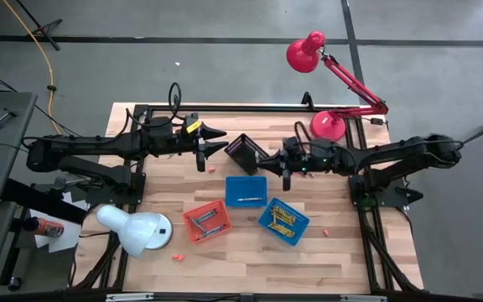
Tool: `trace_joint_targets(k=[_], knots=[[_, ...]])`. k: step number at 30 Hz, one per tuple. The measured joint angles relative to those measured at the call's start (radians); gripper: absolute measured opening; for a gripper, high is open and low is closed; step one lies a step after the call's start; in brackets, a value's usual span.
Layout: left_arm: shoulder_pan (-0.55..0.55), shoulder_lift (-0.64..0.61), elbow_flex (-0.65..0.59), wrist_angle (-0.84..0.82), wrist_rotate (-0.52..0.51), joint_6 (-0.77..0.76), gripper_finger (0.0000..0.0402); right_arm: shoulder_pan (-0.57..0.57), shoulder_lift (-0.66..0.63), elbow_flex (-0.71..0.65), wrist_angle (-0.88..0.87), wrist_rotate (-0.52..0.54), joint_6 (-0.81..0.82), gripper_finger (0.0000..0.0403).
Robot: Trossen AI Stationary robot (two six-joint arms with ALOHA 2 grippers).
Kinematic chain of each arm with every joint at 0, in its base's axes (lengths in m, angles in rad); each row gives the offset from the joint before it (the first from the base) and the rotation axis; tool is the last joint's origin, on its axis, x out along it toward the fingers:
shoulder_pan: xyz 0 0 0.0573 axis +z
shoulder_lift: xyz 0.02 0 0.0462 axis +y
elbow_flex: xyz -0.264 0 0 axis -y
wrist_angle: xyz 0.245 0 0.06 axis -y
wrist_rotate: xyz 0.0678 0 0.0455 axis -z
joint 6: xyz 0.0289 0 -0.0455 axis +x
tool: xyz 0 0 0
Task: Sort crayons
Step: Put the white crayon into the left blue bin
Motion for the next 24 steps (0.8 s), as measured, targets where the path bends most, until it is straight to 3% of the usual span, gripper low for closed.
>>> trace_joint_targets(k=[4, 13, 17, 24], knots=[[0.000, 0.000, 0.000, -0.004, 0.000, 0.000, 0.0158, 0.034, 0.054, 0.096, -0.163, -0.005, -0.045, 0.0000], [0.000, 0.000, 0.000, -0.022, 0.000, 0.000, 0.0158, 0.065, 0.320, 0.423, -0.657, -0.053, -0.420, 0.0007], [0.000, 0.000, 0.000, -0.021, 0.000, -0.002, 0.0158, 0.043, 0.426, 0.482, -0.738, -0.053, -0.503, 0.0017], [0.000, 0.000, 0.000, -0.022, 0.000, -0.061, 0.0158, 0.011, 0.549, 0.494, -0.754, -0.053, -0.490, 0.0024]])
